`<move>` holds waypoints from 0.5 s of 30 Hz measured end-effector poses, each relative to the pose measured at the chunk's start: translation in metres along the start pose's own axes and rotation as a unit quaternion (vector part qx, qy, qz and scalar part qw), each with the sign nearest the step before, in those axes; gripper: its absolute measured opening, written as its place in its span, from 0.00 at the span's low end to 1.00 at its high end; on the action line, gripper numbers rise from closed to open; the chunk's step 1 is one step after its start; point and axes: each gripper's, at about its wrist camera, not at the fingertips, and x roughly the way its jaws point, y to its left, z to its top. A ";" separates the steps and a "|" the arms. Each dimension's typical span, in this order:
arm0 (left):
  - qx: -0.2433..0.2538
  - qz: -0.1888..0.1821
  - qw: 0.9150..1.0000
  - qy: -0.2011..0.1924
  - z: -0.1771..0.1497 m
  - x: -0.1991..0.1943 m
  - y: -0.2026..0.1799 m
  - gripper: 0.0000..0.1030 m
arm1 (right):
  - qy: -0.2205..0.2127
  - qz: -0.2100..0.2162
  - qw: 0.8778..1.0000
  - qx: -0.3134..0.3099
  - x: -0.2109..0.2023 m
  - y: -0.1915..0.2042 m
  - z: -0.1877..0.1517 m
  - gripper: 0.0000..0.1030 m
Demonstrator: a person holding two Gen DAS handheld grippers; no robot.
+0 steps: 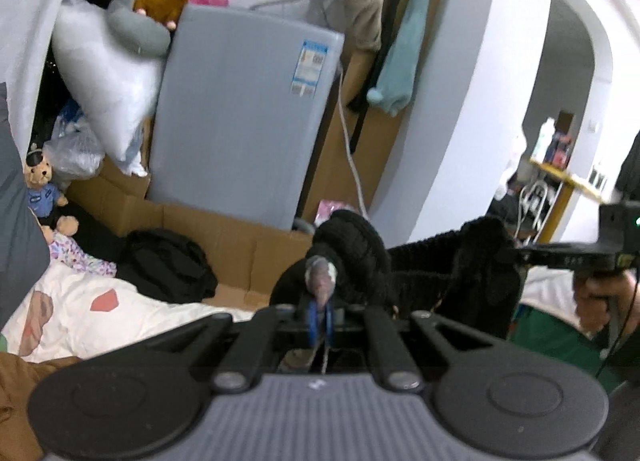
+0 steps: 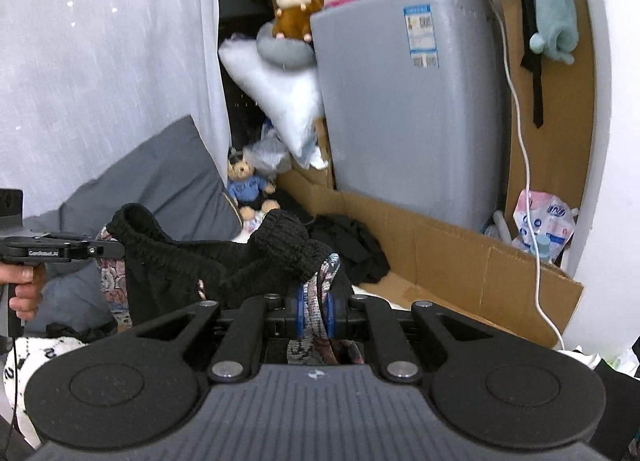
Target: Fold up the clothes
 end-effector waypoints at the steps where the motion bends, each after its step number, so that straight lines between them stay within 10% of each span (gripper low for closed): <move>1: 0.002 -0.001 1.000 -0.001 -0.001 -0.003 -0.002 0.05 | -0.005 0.002 1.000 0.004 -0.004 0.000 0.000 0.11; 15: 0.023 -0.029 0.999 0.030 -0.008 -0.005 -0.012 0.05 | -0.012 -0.003 1.000 0.015 -0.026 0.004 -0.010 0.11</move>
